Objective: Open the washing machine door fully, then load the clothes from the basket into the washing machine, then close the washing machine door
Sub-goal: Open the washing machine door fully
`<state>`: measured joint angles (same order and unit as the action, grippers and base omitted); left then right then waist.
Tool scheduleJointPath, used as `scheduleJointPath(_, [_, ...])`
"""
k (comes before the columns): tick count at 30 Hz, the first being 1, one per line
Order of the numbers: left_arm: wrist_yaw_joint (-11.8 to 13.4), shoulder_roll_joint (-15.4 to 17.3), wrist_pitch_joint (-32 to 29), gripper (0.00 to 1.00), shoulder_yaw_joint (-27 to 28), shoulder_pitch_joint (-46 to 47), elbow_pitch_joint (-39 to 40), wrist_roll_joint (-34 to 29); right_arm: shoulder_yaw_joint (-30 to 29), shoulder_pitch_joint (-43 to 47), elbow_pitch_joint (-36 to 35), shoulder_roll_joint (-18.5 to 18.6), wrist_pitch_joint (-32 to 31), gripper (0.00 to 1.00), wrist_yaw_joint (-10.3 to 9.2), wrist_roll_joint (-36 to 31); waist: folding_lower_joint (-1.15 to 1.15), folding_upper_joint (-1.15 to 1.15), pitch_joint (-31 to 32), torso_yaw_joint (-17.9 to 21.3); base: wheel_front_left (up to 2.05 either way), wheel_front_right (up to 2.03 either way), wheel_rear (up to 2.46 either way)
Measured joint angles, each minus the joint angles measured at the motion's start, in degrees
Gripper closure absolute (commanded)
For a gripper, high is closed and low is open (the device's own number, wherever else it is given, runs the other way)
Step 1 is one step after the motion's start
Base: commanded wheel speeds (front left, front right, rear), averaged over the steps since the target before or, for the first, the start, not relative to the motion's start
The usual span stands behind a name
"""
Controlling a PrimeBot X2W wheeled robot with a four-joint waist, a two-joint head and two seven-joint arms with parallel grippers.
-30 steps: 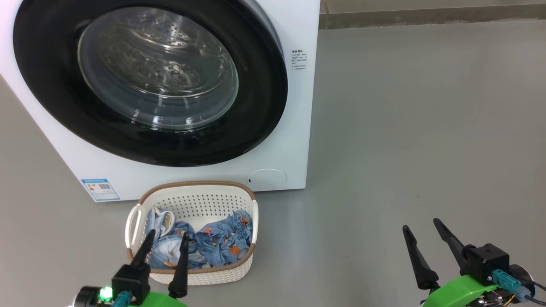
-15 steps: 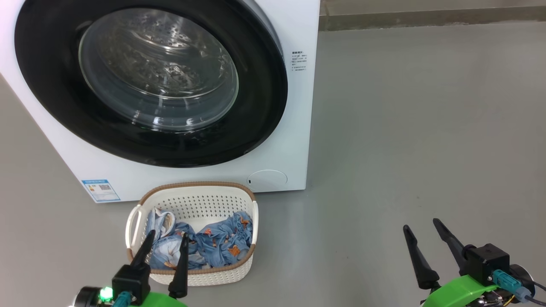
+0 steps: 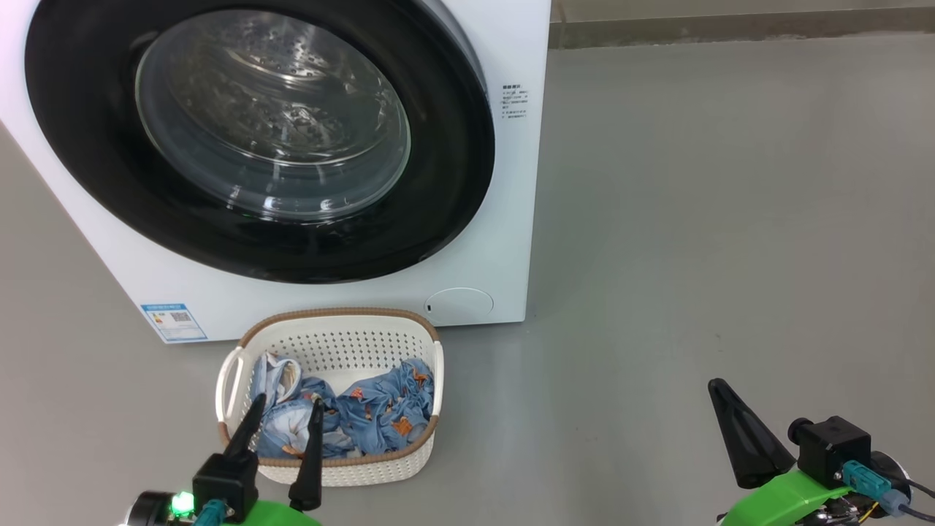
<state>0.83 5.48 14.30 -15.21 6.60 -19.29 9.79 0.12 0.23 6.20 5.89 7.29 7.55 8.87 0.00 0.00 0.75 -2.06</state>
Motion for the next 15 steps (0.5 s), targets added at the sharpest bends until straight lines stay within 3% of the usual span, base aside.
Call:
scheduleJointPath(9, [0.0,0.0,0.0,0.00,0.0,0.2,0.4,0.1,0.4,-2.3,1.0,0.6,-0.7,1.00,0.00,9.8,0.00,0.00,-1.3,-0.4,0.00,0.00,0.00])
scheduleJointPath(15, [0.0,-0.3,0.0,0.00,0.0,2.5,1.5,0.1,-2.1,-8.4,3.4,-0.7,-4.7,1.00,0.00,29.7,0.00,0.00,-3.7,-0.7,0.00,0.00,0.00])
